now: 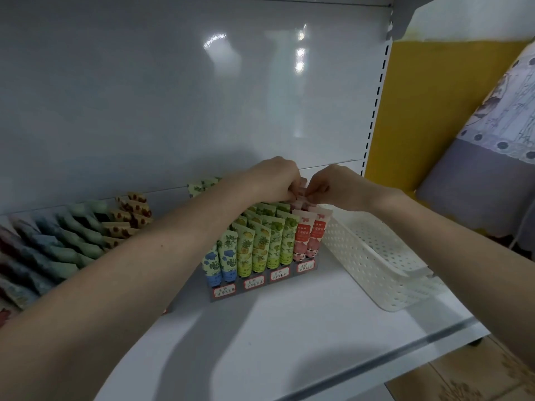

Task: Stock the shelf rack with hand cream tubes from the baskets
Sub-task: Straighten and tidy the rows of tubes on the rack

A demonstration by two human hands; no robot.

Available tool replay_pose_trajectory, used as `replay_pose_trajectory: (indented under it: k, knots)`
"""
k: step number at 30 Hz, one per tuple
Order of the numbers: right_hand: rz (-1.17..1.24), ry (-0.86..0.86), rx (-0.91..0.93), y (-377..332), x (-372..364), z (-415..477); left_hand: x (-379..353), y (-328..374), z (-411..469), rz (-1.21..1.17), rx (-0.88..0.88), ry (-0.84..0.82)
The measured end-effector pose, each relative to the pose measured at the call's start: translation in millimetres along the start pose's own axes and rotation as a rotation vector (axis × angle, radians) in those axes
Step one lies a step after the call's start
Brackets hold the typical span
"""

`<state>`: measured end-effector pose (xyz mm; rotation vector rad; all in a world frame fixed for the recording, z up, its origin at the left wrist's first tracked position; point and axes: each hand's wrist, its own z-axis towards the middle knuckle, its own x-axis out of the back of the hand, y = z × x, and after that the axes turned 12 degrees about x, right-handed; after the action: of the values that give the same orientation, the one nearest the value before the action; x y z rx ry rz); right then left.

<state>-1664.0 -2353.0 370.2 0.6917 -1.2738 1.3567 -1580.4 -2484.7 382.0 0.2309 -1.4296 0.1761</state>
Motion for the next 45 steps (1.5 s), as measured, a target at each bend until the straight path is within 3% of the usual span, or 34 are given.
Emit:
replay_pose_trajectory:
  k: [7,13,24,31,37,45]
  knots:
    - [0.019,0.006,0.014,2.2,0.5,-0.1,5.5,-3.1,-2.6,-0.042,0.003,0.01]
    - [0.074,0.14,-0.036,12.3,18.6,5.1,29.3,-21.6,-5.0,-0.172,0.079,0.188]
    - [-0.033,0.003,-0.031,8.2,3.1,22.1,8.1,-12.5,5.5,-0.08,0.034,0.02]
    - [-0.04,-0.027,-0.023,4.3,4.4,21.8,7.3,-14.7,5.7,-0.085,0.031,0.025]
    - [-0.06,-0.049,-0.017,3.2,5.3,23.9,19.2,-25.8,6.4,-0.183,0.122,0.177]
    - [-0.021,-0.01,-0.023,11.7,9.9,26.2,14.6,-25.9,13.2,-0.131,0.099,0.117]
